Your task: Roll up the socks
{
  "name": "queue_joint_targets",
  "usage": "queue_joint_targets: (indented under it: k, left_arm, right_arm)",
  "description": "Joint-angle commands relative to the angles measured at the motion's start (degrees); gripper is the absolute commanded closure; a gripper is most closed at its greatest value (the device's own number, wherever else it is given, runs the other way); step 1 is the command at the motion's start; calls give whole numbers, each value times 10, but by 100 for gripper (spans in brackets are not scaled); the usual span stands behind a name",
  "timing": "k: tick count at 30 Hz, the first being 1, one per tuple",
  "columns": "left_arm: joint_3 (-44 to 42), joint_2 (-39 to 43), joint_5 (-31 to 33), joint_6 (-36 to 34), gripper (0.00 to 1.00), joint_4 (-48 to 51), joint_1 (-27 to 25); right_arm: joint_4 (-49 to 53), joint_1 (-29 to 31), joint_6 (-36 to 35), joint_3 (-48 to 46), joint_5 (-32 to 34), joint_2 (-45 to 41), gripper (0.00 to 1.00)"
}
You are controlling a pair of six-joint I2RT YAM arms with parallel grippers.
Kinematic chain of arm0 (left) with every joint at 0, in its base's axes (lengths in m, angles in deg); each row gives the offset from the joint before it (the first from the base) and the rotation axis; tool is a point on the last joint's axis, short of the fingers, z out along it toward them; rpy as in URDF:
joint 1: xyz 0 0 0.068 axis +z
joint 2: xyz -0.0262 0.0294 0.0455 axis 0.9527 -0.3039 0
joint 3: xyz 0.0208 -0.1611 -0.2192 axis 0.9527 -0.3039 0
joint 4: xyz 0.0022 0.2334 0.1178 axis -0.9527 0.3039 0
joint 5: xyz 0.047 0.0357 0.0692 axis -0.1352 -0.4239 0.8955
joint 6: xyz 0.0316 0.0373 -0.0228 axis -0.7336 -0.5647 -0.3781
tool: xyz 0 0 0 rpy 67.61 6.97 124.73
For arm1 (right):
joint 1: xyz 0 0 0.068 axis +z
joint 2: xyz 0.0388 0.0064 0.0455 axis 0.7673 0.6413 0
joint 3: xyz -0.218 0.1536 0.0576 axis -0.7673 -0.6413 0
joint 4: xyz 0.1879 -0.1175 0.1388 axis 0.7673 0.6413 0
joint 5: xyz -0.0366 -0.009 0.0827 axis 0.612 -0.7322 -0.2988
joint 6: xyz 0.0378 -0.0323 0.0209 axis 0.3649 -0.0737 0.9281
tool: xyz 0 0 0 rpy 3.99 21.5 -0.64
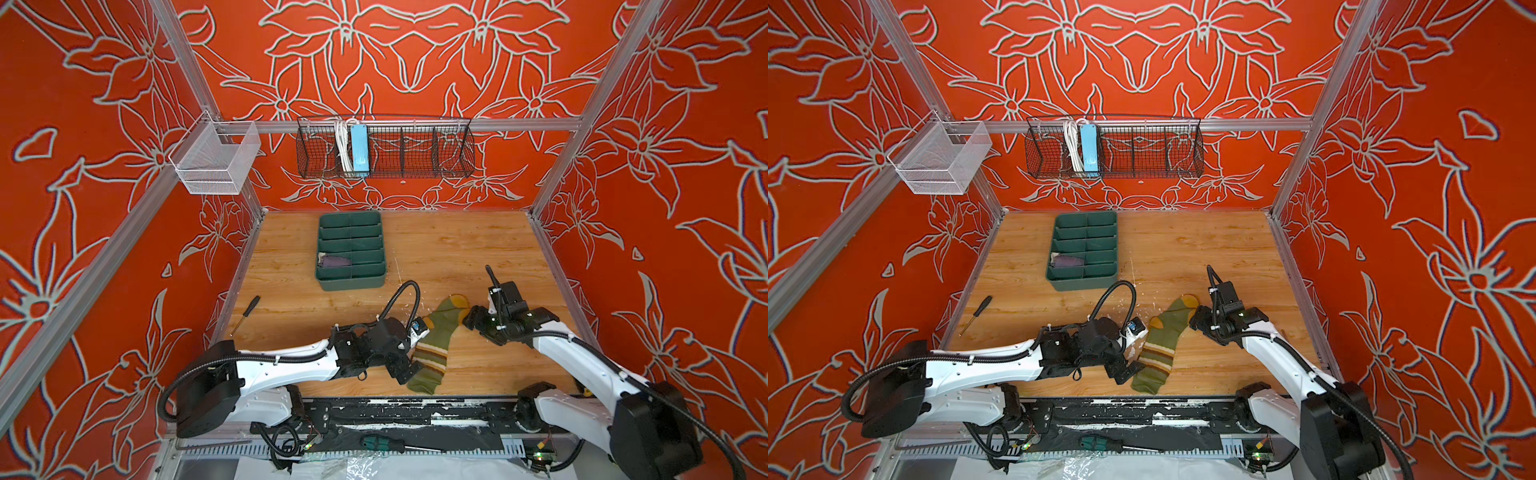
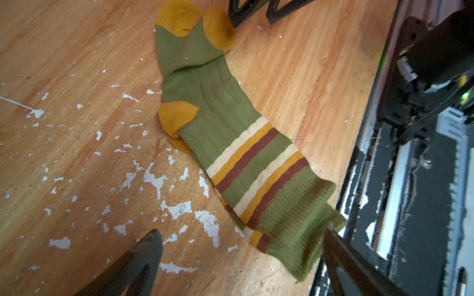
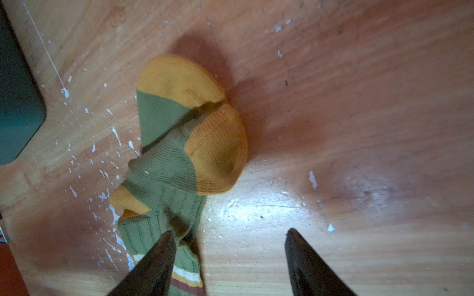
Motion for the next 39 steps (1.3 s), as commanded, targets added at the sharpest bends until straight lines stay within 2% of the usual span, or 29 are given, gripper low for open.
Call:
queue_joint_targets:
  k: [1,8,18,21,26,31,39]
  left_arm:
    - [9,-36,32,11,9,-30,-4]
    - [37,-107,50,27,13,-53,-4]
    - [47,-137,53,25,15,-35,-8]
    - [50,-139,54,22,15,-21,-13]
    - [55,-136,65,8,13,1,-28]
    - [52,-135,70,2,11,5,-43]
    - [48,-149,75,19,10,0,-47]
  right_arm:
    - [-61,-9,24,-3,-31,16,33]
    - [-104,-15,42,2,-68,52,41]
    - [-127,-25,43,40,-68,69,43]
    - [-96,-29,30,62,-52,69,42]
    - [-44,-42,9,50,-19,41,33]
    - [-71,-65,18,-4,-62,19,30]
    - [-196,-68,28,-61,-152,52,30]
